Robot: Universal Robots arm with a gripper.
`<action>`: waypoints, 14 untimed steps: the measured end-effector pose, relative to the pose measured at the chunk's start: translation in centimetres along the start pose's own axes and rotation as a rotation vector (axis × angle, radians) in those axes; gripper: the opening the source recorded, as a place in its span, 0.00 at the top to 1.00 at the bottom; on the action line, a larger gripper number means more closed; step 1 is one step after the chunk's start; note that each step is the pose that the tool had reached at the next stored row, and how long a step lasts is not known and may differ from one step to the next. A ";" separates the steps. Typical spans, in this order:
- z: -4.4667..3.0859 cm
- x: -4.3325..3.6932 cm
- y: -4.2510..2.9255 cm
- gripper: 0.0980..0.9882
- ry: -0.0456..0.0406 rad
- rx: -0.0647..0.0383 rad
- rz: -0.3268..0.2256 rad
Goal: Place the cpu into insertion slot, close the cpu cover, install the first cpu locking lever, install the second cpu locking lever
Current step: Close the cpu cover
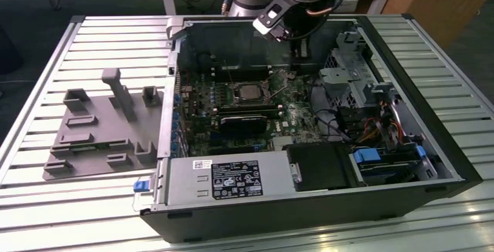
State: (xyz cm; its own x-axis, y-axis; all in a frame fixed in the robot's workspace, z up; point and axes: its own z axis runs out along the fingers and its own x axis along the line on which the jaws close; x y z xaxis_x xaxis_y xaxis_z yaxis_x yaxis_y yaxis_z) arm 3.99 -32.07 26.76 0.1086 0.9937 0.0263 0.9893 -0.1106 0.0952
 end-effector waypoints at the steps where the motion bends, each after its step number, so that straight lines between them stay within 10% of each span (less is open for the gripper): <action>1: 0.15 0.00 0.07 1.00 0.0000 0.001 0.000; 14: 2.00 0.05 0.72 1.00 -0.0018 0.016 0.000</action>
State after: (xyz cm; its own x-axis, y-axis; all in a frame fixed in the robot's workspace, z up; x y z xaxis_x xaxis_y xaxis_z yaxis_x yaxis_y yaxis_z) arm 4.90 -32.07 24.85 0.1090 0.9937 0.0245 0.9907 -0.1106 0.0790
